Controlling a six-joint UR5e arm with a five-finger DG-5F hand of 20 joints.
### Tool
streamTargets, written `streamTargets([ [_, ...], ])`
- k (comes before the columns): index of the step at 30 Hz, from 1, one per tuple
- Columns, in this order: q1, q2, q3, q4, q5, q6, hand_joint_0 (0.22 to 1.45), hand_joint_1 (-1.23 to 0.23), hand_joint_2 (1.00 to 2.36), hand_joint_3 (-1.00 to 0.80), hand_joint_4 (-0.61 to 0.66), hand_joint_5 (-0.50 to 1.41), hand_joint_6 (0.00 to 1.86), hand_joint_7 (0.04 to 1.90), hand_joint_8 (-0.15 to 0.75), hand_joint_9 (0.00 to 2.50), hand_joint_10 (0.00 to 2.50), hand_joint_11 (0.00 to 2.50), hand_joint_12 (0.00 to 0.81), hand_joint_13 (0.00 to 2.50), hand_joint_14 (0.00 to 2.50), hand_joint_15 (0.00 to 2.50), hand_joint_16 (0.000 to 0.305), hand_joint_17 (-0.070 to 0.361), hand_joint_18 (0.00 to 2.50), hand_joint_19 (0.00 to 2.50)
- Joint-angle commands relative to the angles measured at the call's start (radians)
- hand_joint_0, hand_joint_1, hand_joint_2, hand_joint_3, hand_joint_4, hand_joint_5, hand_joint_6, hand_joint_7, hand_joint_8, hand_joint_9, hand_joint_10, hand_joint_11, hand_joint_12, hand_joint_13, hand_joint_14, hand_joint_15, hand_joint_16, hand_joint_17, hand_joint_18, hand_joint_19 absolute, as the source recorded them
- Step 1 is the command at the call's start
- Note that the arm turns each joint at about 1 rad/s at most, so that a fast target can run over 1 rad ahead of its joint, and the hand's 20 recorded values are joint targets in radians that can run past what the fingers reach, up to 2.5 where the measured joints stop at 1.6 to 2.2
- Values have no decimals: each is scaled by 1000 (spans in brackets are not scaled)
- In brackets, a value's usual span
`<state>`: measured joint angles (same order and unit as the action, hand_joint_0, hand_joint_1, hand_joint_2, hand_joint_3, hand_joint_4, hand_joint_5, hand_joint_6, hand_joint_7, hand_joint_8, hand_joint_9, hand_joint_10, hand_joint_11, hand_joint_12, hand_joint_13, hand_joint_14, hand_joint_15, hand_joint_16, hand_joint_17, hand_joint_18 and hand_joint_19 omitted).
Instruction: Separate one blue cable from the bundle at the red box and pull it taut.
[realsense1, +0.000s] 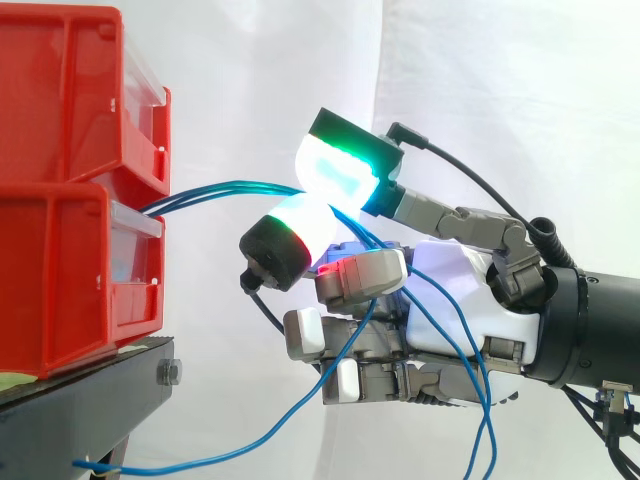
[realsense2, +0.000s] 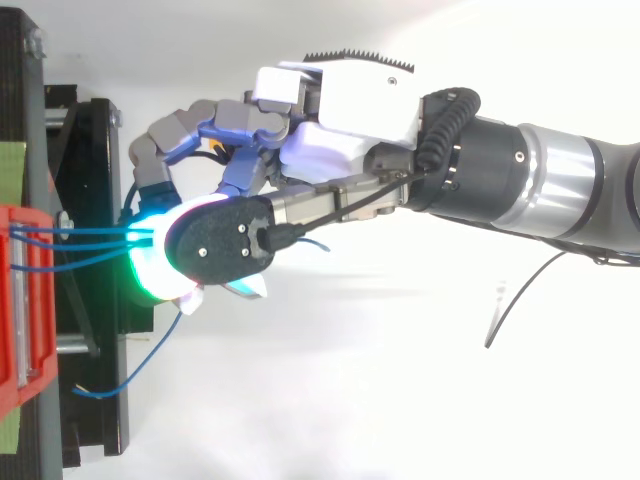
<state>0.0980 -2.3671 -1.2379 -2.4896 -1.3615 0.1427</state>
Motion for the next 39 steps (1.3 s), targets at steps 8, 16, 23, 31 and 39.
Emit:
streamTargets([
  [8, 0, 0, 0, 0, -2, -2, 854, -866, 1000, -500, 4, -210, 878, 1248, 290, 1239, 27, 1490, 392, 975, 27, 713, 51, 114, 808, 841],
  [16, 0, 0, 0, 2, -2, -3, 716, -870, 1000, -500, 47, -178, 889, 1299, 307, 1353, 26, 1590, 395, 1025, 30, 714, 50, 112, 893, 795],
  [23, 0, -1, 0, 3, -4, -3, 579, -731, 1000, -500, 71, -156, 877, 1274, 313, 1410, 26, 1611, 408, 1060, 28, 734, 51, 115, 925, 828],
  [31, 0, 0, 0, 5, -4, -5, 493, -650, 1000, -500, 89, -152, 863, 1248, 334, 1431, 25, 1584, 431, 1083, 26, 711, 57, 128, 987, 822],
  [39, 0, -1, 0, 11, -4, -5, 491, -524, 1000, -500, 90, -154, 842, 1204, 328, 1412, 25, 1558, 439, 1078, 26, 714, 58, 130, 991, 830],
])
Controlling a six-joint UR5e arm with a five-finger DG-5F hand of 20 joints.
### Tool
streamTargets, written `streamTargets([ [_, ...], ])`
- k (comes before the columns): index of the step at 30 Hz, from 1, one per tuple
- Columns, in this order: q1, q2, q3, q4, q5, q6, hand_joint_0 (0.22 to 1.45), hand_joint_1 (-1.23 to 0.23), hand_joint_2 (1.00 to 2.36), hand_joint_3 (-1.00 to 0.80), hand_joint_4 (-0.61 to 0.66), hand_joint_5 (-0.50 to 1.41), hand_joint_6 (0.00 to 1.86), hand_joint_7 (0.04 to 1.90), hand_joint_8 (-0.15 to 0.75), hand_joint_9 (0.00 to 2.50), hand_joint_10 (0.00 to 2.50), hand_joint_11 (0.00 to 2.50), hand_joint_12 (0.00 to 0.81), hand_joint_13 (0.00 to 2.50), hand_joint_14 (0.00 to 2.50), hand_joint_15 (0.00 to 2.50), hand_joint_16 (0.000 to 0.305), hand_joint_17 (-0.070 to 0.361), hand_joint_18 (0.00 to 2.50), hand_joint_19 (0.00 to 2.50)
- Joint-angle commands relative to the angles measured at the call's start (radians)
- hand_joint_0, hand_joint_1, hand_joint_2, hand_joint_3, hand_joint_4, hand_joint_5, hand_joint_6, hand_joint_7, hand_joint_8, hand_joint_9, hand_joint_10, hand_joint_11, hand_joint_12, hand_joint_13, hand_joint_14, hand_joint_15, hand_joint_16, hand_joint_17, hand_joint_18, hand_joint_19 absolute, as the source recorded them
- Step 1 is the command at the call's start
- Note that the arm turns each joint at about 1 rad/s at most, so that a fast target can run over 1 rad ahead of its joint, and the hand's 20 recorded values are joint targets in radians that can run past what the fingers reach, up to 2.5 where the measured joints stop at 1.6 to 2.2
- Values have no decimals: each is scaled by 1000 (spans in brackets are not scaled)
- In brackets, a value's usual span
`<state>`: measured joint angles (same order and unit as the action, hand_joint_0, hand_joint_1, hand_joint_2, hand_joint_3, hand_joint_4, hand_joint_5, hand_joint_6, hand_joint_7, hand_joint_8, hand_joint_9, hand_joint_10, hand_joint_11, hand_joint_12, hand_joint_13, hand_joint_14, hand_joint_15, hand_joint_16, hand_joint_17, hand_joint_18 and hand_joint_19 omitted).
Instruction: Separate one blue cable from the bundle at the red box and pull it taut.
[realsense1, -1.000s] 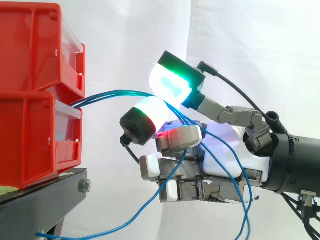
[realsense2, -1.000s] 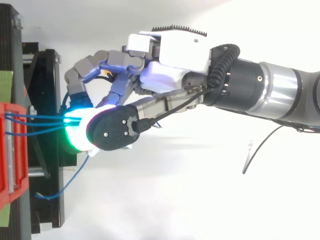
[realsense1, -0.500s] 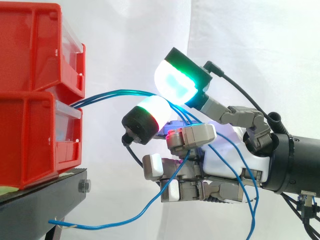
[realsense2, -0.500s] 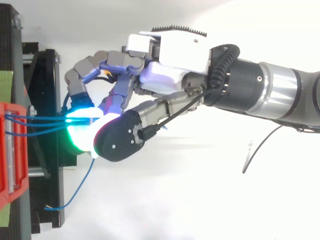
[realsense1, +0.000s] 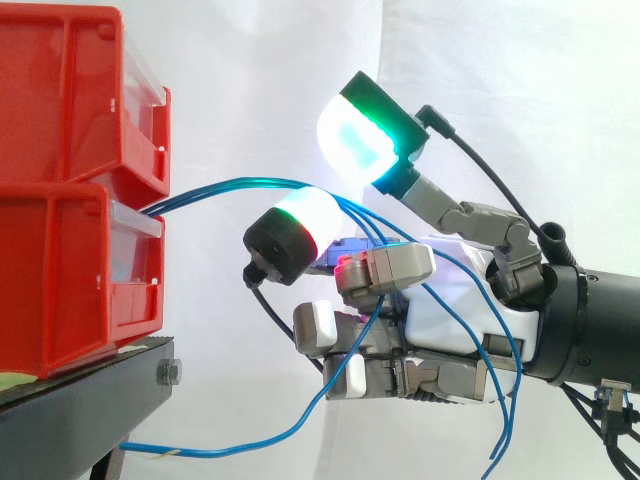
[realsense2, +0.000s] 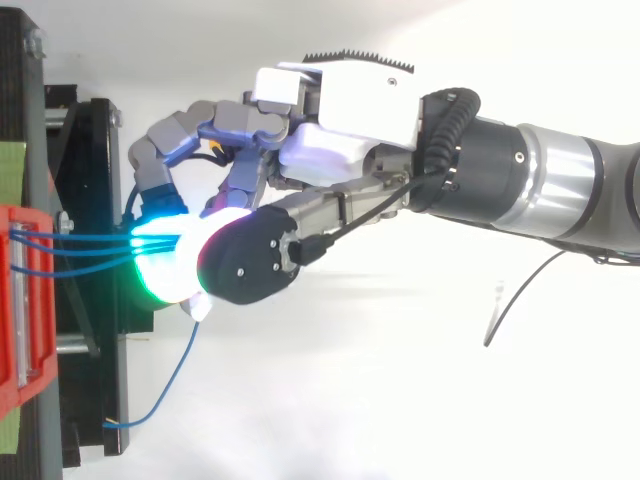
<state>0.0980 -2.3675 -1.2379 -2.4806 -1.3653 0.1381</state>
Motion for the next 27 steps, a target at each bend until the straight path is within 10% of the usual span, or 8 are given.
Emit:
streamTargets([
  [1, 0, -1, 0, 2, 0, 0, 523, -504, 1000, -500, 83, -155, 841, 1209, 317, 1402, 27, 1571, 426, 1071, 27, 722, 55, 124, 967, 846],
  [13, 0, 1, 0, 3, 0, 0, 627, -761, 1022, -167, 60, -181, 856, 1287, 300, 1275, 27, 1533, 416, 1000, 28, 731, 54, 123, 910, 858],
  [22, -4, 1, 0, 2, -2, -3, 816, -901, 1000, -500, -8, -193, 880, 1279, 281, 1243, 27, 1539, 387, 964, 29, 707, 52, 117, 829, 781],
  [27, -7, 1, 0, 3, -2, -18, 684, -881, 1000, -500, 46, -169, 883, 1295, 294, 1332, 28, 1571, 388, 1000, 29, 715, 50, 113, 859, 784],
])
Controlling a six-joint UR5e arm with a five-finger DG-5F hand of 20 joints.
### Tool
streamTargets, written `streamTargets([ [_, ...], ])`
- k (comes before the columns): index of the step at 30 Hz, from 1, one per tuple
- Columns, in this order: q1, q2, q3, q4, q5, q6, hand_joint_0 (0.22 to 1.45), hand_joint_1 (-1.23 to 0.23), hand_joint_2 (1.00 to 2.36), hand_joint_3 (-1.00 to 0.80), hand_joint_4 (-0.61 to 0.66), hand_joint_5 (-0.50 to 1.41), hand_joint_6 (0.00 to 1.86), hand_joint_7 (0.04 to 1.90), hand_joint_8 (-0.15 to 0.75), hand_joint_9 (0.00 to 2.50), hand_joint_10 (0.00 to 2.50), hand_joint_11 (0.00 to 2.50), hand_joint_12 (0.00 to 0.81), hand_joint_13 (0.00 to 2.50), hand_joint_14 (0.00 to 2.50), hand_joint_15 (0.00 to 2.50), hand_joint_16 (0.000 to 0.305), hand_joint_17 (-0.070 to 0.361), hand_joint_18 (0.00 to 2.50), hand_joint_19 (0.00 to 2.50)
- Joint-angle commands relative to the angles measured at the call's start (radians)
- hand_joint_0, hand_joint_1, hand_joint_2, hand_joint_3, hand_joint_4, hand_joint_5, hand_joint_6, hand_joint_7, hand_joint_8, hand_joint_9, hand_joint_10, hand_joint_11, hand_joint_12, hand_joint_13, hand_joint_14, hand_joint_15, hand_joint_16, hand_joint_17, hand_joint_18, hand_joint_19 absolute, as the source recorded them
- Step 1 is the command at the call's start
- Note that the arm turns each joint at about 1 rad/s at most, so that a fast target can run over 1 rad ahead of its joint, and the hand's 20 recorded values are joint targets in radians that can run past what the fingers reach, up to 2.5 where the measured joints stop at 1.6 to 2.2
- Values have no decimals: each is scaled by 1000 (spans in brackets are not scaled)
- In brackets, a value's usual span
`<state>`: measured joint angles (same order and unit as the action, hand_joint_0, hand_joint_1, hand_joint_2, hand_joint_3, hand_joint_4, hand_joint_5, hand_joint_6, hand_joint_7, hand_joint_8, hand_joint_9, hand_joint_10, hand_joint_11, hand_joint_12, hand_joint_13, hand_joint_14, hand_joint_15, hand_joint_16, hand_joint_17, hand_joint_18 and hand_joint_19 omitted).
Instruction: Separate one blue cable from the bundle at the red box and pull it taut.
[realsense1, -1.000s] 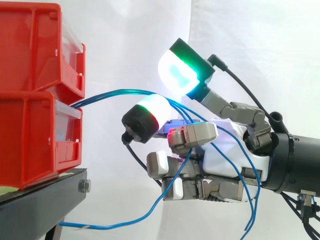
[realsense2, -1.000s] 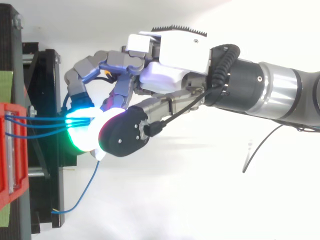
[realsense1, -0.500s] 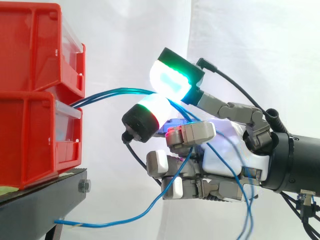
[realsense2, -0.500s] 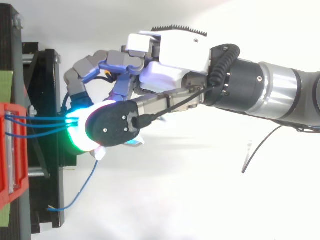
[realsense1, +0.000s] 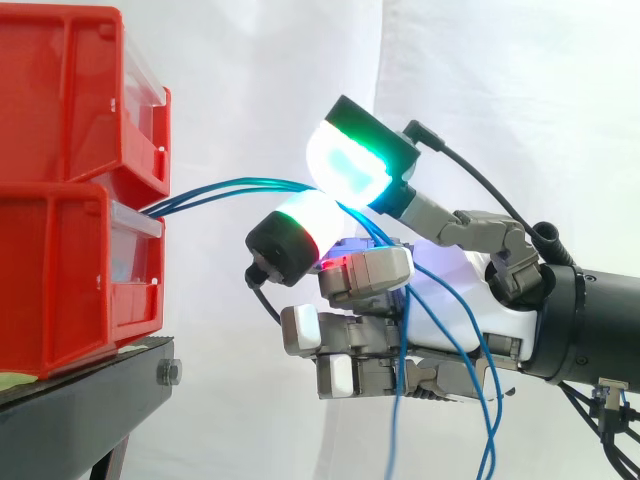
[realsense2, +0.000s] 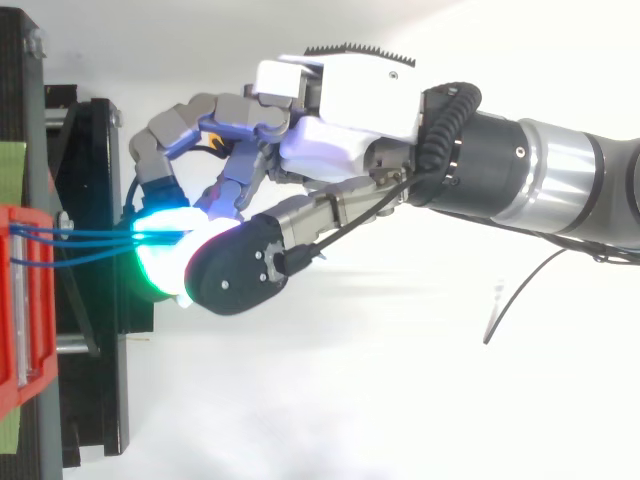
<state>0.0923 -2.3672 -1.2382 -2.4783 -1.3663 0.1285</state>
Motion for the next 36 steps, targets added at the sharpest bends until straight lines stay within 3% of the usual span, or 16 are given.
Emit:
streamTargets([
  [1, -2, 0, -1, 1, -1, -16, 602, -844, 1000, -500, 55, -166, 883, 1268, 299, 1339, 28, 1567, 393, 1008, 29, 726, 51, 114, 870, 800],
  [9, -3, -1, -1, -1, -1, -33, 463, -567, 1000, -500, 86, -153, 859, 1180, 343, 1399, 24, 1530, 446, 1069, 24, 714, 61, 137, 972, 797],
  [17, -3, 0, -1, 1, -1, -33, 540, -439, 1000, -500, 70, -151, 841, 1201, 304, 1383, 27, 1547, 420, 1057, 27, 721, 55, 123, 935, 850],
  [19, -3, -1, -1, 1, -1, -33, 624, -483, 1000, -500, 53, -149, 837, 1236, 291, 1380, 28, 1567, 403, 1052, 27, 730, 51, 116, 918, 869],
  [25, -3, 0, -1, 1, -1, -33, 631, -599, 1011, -375, 41, -148, 837, 1249, 297, 1364, 29, 1559, 410, 1043, 28, 731, 52, 118, 916, 859],
  [30, -3, -1, -1, 1, -1, -40, 658, -813, 1020, -235, 31, -165, 847, 1318, 294, 1321, 28, 1546, 407, 1012, 28, 726, 53, 120, 889, 832],
  [35, -3, 0, -1, 1, -1, -53, 781, -927, 1018, -302, -59, -178, 874, 1464, 287, 1296, 28, 1538, 393, 997, 28, 731, 51, 116, 852, 815],
  [36, -3, 0, -1, 1, -1, -58, 798, -929, 1015, -345, -78, -181, 885, 1422, 283, 1300, 28, 1541, 388, 997, 27, 722, 51, 115, 842, 813],
])
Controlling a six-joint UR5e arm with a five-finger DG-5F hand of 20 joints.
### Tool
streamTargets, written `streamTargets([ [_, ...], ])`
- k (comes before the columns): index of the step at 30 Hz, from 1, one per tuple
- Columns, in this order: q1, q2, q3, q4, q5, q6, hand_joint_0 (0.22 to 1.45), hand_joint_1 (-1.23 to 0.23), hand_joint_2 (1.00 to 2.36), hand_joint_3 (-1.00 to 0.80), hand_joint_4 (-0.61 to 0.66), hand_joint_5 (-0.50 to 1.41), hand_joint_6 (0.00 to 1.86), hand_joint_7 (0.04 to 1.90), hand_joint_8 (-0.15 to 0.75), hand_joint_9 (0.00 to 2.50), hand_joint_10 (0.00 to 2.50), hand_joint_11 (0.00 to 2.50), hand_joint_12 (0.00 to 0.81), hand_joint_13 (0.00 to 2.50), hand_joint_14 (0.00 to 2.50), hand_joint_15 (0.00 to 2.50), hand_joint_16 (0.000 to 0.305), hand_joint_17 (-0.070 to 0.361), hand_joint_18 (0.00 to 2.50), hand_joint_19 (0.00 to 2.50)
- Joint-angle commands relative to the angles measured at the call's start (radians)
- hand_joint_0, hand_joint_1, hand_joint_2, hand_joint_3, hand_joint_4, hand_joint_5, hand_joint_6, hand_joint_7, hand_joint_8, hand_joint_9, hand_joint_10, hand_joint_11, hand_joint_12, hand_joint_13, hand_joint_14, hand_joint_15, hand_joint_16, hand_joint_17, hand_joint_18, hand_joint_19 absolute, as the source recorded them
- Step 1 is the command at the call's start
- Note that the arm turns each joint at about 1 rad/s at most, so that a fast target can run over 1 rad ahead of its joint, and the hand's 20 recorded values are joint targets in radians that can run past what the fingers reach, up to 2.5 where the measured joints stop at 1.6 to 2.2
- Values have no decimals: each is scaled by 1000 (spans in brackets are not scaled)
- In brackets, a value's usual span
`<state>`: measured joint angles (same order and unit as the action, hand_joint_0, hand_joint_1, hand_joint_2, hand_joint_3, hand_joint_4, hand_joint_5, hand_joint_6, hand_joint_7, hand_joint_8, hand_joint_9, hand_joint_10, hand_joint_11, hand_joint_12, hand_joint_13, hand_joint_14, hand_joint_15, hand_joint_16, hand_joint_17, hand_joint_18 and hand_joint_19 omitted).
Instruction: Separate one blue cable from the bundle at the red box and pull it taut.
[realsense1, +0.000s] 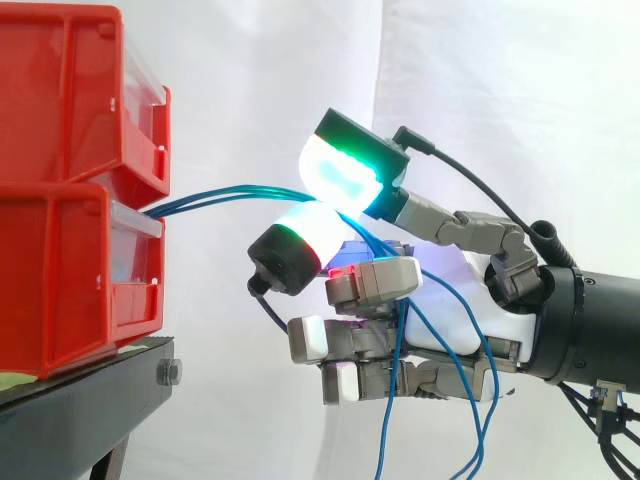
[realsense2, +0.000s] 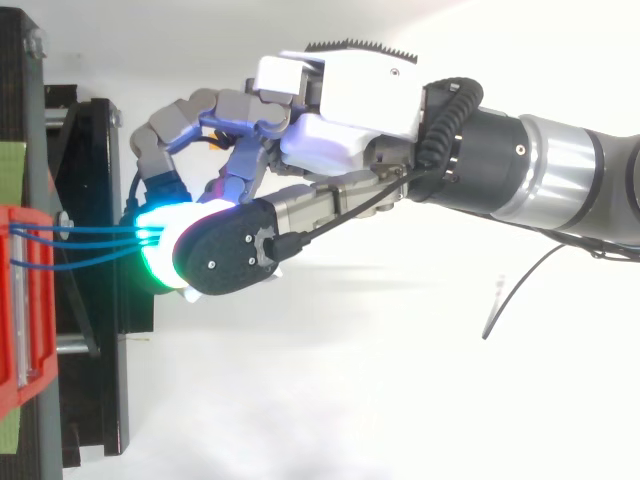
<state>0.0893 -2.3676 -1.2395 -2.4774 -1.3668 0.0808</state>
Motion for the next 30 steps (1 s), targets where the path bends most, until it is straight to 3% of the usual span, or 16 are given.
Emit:
streamTargets([
  [1, 0, 1, 0, 0, 0, -12, 818, -929, 1007, -431, -81, -183, 891, 1382, 281, 1296, 28, 1561, 385, 993, 29, 724, 51, 114, 838, 809],
  [5, 0, 1, 0, 0, 0, -12, 769, -910, 1000, -500, -23, -176, 894, 1391, 284, 1319, 30, 1557, 380, 1009, 27, 714, 51, 114, 875, 764],
  [10, 0, 1, 0, 0, 0, -12, 579, -861, 1000, -500, 34, -150, 882, 1312, 297, 1412, 27, 1605, 385, 1062, 29, 740, 51, 114, 916, 817],
  [14, 0, -1, 0, 0, 0, -13, 479, -655, 1000, -500, 55, -140, 871, 1243, 336, 1468, 25, 1599, 427, 1119, 27, 734, 58, 131, 996, 816],
  [19, 0, 1, 0, 0, 0, -13, 477, -387, 1000, -500, 59, -135, 848, 1177, 343, 1481, 26, 1573, 438, 1136, 24, 727, 60, 136, 1042, 846],
  [22, 0, -1, 0, 0, 0, -16, 554, -363, 1000, -500, 39, -136, 837, 1195, 301, 1456, 28, 1591, 411, 1112, 28, 754, 54, 122, 994, 885],
  [24, 0, -1, 0, 0, 0, -18, 628, -441, 1000, -500, 31, -133, 831, 1242, 286, 1457, 29, 1596, 400, 1109, 28, 749, 52, 117, 978, 897],
  [30, 0, -1, 0, 0, 0, -22, 593, -567, 1020, -209, 24, -127, 829, 1254, 306, 1454, 29, 1608, 411, 1102, 28, 756, 53, 120, 976, 898],
])
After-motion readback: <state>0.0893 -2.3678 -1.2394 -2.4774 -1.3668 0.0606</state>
